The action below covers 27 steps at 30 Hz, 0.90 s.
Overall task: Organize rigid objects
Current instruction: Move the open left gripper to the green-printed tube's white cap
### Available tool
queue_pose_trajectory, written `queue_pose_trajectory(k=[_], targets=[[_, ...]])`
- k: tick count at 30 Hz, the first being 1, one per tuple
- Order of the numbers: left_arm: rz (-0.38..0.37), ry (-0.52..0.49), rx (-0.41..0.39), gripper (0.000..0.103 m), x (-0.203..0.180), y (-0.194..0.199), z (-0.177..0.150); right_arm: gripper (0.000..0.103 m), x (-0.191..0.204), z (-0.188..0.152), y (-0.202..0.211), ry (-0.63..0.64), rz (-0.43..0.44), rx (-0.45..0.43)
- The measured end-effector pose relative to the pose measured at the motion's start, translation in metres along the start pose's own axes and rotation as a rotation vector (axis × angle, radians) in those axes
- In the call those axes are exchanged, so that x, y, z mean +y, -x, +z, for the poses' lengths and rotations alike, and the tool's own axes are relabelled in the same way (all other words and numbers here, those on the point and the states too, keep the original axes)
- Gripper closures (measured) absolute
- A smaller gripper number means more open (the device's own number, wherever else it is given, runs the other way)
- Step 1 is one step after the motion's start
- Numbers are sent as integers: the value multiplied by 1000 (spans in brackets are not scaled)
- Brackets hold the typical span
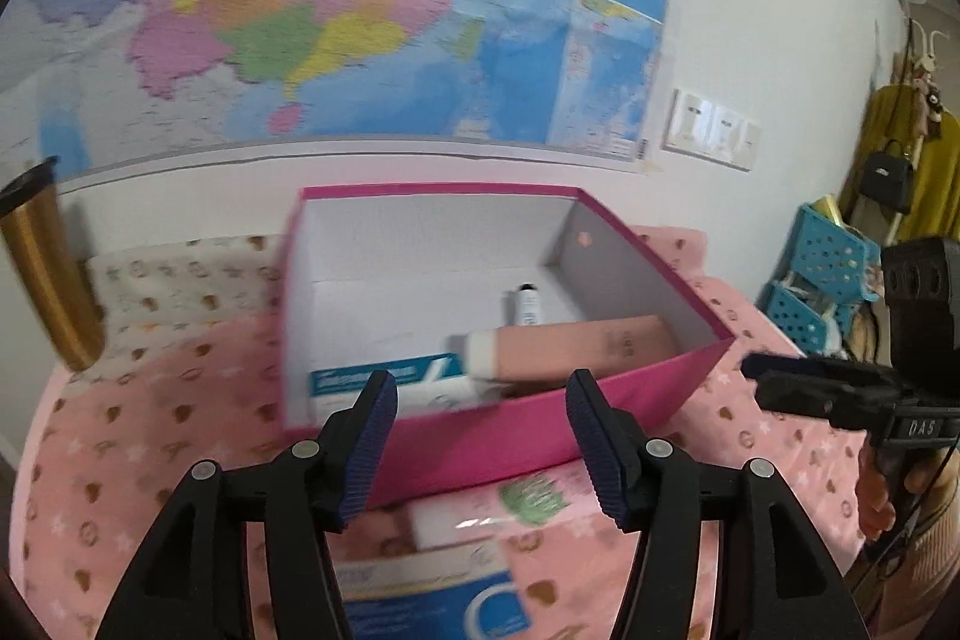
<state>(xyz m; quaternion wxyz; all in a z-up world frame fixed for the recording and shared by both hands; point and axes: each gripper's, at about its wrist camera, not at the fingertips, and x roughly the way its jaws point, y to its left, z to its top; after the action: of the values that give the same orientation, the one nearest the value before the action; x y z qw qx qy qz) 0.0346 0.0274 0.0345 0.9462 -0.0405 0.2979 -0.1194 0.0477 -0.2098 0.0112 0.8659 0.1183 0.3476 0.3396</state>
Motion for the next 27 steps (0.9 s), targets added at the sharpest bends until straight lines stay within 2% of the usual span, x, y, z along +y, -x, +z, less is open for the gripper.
queue_pose_trajectory(k=[6, 14, 27], targets=[[27, 46, 61, 41, 21, -2, -23, 45, -7, -31, -26, -64, 10, 99], [44, 99, 171, 41, 40, -19, -55, 45, -10, -52, -59, -119, 12, 184], [-16, 55, 261, 41, 26, -54, -60, 45, -21, -55, -80, -174, -15, 204]])
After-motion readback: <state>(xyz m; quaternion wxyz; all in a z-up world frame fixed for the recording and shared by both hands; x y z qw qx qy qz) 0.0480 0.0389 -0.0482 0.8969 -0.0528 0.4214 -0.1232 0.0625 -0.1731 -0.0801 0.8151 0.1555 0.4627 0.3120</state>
